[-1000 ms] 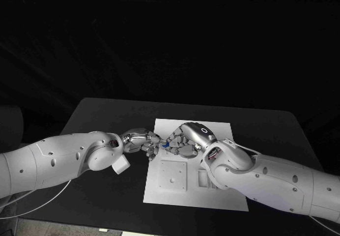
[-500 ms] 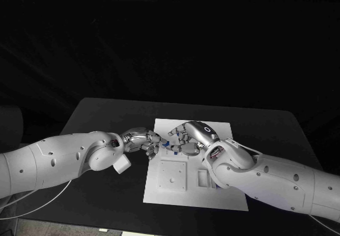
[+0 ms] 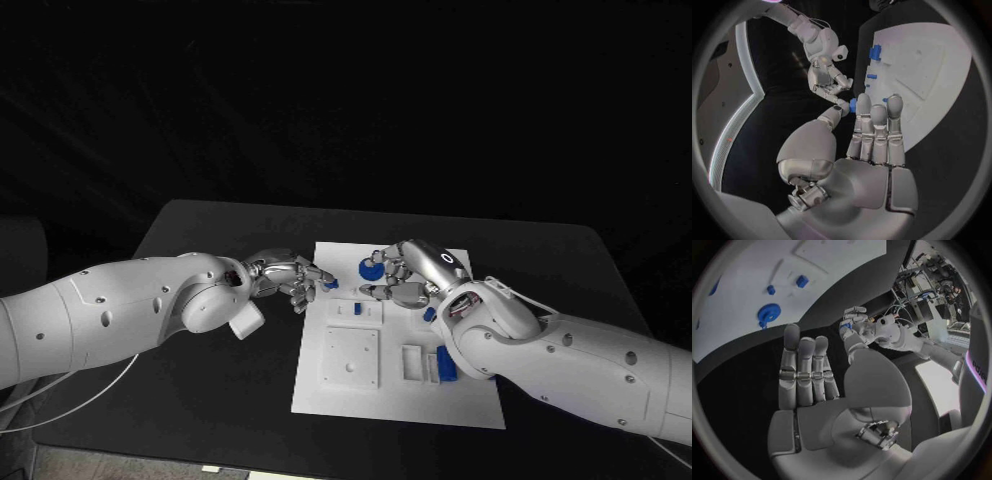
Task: Assemble the parts on the task board
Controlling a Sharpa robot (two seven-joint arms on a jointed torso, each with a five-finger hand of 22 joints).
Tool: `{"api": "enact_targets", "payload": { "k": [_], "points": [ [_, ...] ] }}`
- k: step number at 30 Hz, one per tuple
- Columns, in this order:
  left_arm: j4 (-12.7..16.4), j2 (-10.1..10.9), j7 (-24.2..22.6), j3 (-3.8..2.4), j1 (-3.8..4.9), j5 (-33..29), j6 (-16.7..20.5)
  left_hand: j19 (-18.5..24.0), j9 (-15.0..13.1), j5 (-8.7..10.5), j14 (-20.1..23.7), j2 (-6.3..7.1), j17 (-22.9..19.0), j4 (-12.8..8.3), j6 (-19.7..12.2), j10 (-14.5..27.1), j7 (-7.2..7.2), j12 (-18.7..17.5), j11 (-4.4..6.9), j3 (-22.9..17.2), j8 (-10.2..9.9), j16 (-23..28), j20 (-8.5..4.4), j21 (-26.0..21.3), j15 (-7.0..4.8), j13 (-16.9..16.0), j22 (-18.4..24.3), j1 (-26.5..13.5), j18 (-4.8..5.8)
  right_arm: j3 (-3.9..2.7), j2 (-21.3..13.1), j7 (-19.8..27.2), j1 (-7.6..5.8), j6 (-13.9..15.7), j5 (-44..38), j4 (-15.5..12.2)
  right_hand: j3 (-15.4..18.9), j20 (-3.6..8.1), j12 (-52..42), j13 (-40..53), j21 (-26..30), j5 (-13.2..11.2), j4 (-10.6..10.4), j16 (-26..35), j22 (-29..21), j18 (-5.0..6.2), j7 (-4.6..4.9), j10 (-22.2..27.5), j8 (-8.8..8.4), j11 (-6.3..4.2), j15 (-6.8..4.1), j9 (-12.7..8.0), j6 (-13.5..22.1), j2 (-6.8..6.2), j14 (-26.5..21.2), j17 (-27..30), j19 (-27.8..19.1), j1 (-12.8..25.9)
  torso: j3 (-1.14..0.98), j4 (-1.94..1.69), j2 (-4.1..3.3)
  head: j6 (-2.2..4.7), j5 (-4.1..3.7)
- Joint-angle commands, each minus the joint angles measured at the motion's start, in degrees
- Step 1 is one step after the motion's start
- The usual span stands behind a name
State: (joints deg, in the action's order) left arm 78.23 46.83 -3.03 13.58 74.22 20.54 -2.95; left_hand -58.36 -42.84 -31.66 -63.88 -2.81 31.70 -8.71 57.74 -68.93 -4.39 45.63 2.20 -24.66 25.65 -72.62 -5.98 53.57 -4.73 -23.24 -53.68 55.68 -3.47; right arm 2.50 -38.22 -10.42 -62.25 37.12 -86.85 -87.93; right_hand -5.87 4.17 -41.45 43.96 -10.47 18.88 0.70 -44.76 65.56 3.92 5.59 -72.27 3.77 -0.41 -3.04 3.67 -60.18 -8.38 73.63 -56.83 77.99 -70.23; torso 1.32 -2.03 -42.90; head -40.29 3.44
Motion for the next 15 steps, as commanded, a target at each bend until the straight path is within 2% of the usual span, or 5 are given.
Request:
{"api": "enact_targets", "payload": {
  "k": [1, 3, 8, 9, 15],
  "points": [
    [-0.4, -0.6, 8.5, -0.01, 1.20, 5.9, 2.7, -0.9, -1.2, 1.66, -1.5, 1.64, 0.4, -7.7, 6.4, -2.3, 4.45, -1.9, 0.95, -10.1, -2.5, 1.5, -0.21, -0.2, -0.27, -0.4, 0.3, 0.0, -0.26, -0.49, -1.2, 1.8, -0.59, 2.0, 4.1, -0.2, -0.1, -0.12, -0.4, -0.3, 0.3, 0.5, 0.5, -0.4, -0.1, 0.36, -0.02, 0.3, -0.21, -0.01, -0.02, -0.1, -0.7, 0.28, -0.4, 0.2, 0.3, -0.3, -0.03, 0.14, 0.12, -0.03, 0.00],
    [-1.0, -1.2, 11.3, 0.03, 2.01, 7.6, 3.1, -1.5, -2.8, 1.76, -2.3, 1.89, 1.6, -7.7, 7.6, -3.3, 4.62, -3.4, 1.09, -10.7, -4.8, 2.5, -0.45, -0.3, -0.50, -1.6, 0.5, -0.2, -0.18, -1.00, -2.1, 3.0, -1.06, 2.3, 5.5, 0.2, -0.4, -0.10, -0.5, -0.3, 0.3, 0.7, 0.7, -0.5, -0.1, 0.35, 0.01, 0.3, -0.20, -0.02, -0.03, -0.1, -0.8, 0.43, -0.4, 0.3, 0.3, -0.4, -0.18, 0.27, 0.26, -0.09, -0.02],
    [-2.5, -3.3, 17.8, 0.09, 3.37, 13.6, 3.0, -2.1, -4.7, 1.24, -3.4, 2.43, 3.1, -7.7, 8.7, -4.2, 4.75, -3.7, 1.54, -11.1, -6.5, 2.8, -0.80, 0.3, -0.84, -3.5, 0.2, -0.4, -0.01, -2.23, -3.6, 7.4, -2.33, 2.5, 9.7, 2.0, -1.7, -0.11, -0.8, -0.5, 0.1, 1.6, 2.0, -0.9, 0.3, 0.35, 0.11, 0.6, -0.22, -0.01, -0.02, -0.1, -0.9, 0.83, -0.7, 0.4, 0.0, -0.2, -0.51, 0.44, 0.80, -0.50, -0.06],
    [-2.7, -3.6, 18.8, 0.10, 3.49, 14.7, 3.0, -2.2, -5.3, 1.21, -3.7, 2.60, 3.6, -7.7, 9.1, -4.4, 4.81, -4.1, 1.62, -11.4, -7.2, 3.0, -0.90, 0.4, -0.91, -4.1, 0.1, -0.5, 0.03, -2.43, -3.7, 8.1, -2.55, 2.5, 10.6, 2.4, -1.7, -0.10, -0.9, -0.5, 0.0, 2.0, 2.4, -1.0, 0.4, 0.36, 0.10, 0.6, -0.23, -0.02, -0.03, -0.1, -0.9, 0.96, -0.7, 0.5, 0.0, 0.1, -0.60, 0.47, 0.91, -0.65, -0.10],
    [-4.9, -7.4, 25.5, 0.14, 3.90, 22.1, 4.4, -3.5, -6.2, 0.82, -4.9, 3.47, 4.6, -7.7, 10.0, -5.5, 4.99, -4.0, 1.93, -12.7, -8.0, 2.9, -1.20, 0.0, -1.25, -5.4, -0.9, -0.6, 0.18, -3.49, -4.1, 11.5, -3.88, 2.1, 16.8, 5.2, -1.3, -0.14, -1.1, -0.5, -0.1, 3.1, 2.8, -1.2, 0.6, 0.32, 0.09, 0.8, -0.22, -0.01, 0.01, -0.1, -1.1, 1.38, -0.9, 0.4, -0.3, 0.3, -1.06, 0.37, 1.64, -1.33, -0.28]
  ]
}}
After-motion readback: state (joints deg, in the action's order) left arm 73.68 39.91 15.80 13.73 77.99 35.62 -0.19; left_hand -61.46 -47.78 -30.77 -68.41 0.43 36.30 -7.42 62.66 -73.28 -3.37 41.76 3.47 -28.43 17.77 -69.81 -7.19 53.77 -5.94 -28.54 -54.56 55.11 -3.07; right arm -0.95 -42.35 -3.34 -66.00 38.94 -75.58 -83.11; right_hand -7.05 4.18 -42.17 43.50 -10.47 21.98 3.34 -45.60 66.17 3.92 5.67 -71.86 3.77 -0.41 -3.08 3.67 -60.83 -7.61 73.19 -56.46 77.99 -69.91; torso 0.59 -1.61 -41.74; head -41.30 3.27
